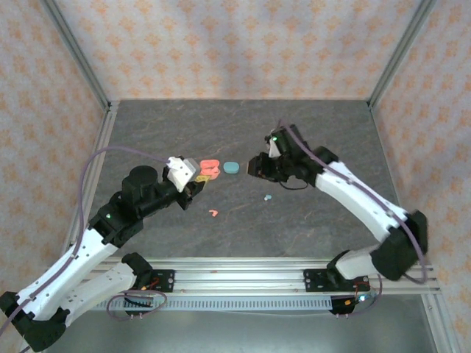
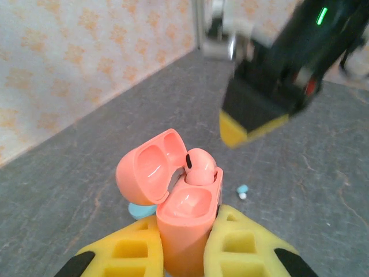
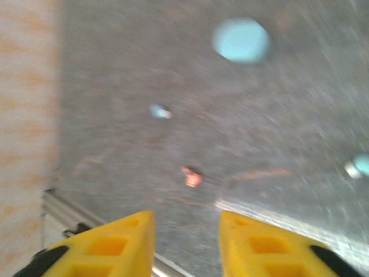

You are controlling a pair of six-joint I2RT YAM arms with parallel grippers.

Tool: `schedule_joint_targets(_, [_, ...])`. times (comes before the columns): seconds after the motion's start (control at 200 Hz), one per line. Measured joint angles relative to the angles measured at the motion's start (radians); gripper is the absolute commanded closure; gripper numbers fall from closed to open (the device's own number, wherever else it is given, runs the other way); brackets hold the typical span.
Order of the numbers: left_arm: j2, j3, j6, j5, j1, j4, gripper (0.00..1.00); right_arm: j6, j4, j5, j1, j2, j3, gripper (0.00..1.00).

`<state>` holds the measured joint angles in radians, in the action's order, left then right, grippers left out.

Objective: Insert the wireless bluetooth earbuds into the charging case

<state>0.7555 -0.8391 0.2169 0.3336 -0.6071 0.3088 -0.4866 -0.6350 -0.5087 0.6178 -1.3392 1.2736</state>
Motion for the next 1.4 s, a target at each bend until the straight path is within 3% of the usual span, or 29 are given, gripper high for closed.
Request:
schedule_joint_targets(0.155, [0.060, -0.082, -0.028, 0.095, 0.000, 0.020, 1.00, 0.055, 0.027, -0.010, 0.050, 0.128, 0.154, 0.55])
schedule_joint_targets(0.375, [0.125, -0.147, -0.076, 0.206, 0.000, 0.013, 1.00, 0.114, -0.041, -0.016, 0.175, 0.064, 0.341, 0.53])
schedule_joint_targets(0.811, [0.123, -0.148, -0.140, 0.266, 0.000, -0.003, 1.00, 0.201, -0.217, 0.007, 0.200, 0.009, 0.350, 0.58])
schedule_joint_targets(1.401, [0.115, -0.148, -0.183, 0.272, 0.000, -0.022, 1.00, 0.249, -0.243, -0.036, 0.206, -0.001, 0.350, 0.60])
